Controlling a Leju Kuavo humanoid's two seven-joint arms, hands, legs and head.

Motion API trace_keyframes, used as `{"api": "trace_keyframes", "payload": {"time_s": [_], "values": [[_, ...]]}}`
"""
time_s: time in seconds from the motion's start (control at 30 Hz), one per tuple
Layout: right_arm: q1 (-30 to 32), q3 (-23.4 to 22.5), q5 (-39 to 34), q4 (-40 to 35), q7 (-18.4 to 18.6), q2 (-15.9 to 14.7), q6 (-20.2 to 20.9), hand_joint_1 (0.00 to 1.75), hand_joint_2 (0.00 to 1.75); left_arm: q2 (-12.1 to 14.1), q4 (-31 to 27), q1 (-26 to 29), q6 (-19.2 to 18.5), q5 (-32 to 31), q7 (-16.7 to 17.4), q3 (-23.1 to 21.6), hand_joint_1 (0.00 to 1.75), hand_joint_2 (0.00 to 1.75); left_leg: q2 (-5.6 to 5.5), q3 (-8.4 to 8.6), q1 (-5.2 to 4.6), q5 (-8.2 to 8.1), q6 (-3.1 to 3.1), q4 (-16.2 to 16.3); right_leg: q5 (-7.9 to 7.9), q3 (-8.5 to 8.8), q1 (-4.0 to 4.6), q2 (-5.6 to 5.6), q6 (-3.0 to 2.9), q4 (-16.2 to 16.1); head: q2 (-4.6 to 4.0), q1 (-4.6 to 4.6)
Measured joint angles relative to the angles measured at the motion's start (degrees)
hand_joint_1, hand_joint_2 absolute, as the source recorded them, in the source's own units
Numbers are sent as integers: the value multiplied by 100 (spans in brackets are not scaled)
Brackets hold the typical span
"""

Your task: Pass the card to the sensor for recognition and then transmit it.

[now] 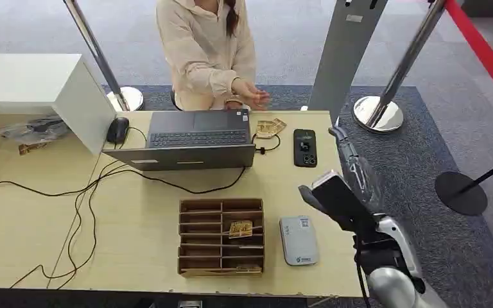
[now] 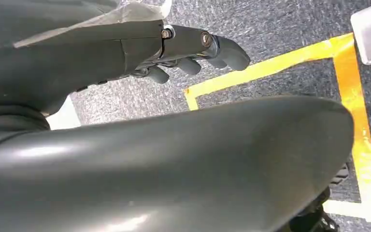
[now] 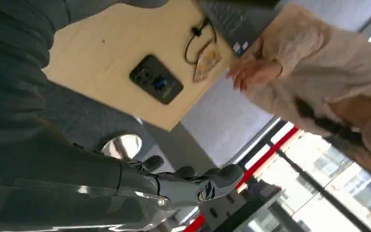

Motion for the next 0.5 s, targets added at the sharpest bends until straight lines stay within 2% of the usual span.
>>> {"api": "trace_keyframes", "payload": {"time_s": [0.03,0.07,0.1,0.13,0.23,0.3,0.43,0.5], "values": [[7,31,-179,-18,-88,-27,172,21,175,7,0,-6,-11,-16,-7,0,0,0,0,0,0,0,0,0,0,1,0,0,0,0,0,2],[13,84,-358,-40,-176,-61,351,44,175,20,0,-8,-31,-44,-31,0,0,0,0,0,0,0,0,0,0,1,0,-1,0,0,0,0],[15,155,-510,-61,-223,-81,523,44,175,33,0,-8,-37,-61,-37,0,0,0,0,0,0,0,0,0,0,1,0,-1,0,0,0,2],[16,191,-603,-79,-241,-99,607,52,175,41,0,-8,-46,-68,-50,0,0,0,0,0,0,0,0,0,0,1,0,-1,0,0,0,0],[9,317,-830,-127,-291,-166,803,42,175,61,0,-15,-61,-103,-70,0,0,0,0,-1,0,0,0,0,0,1,0,-1,0,0,0,0],[-26,416,-976,-149,-320,-203,963,42,175,68,0,-16,-72,-123,-77,0,0,0,0,-1,0,0,0,0,0,1,0,-1,0,1,0,2],[-166,614,-1131,-219,-276,-315,1282,51,175,90,0,-19,-88,-147,-127,0,0,0,1,-1,-1,0,0,0,0,1,-1,-1,0,0,0,2],[-223,691,-1162,-260,-219,-365,1404,68,175,100,0,-19,-85,-149,-160,0,0,0,1,-1,-1,0,0,0,0,1,-1,-1,0,0,0,2]]}}
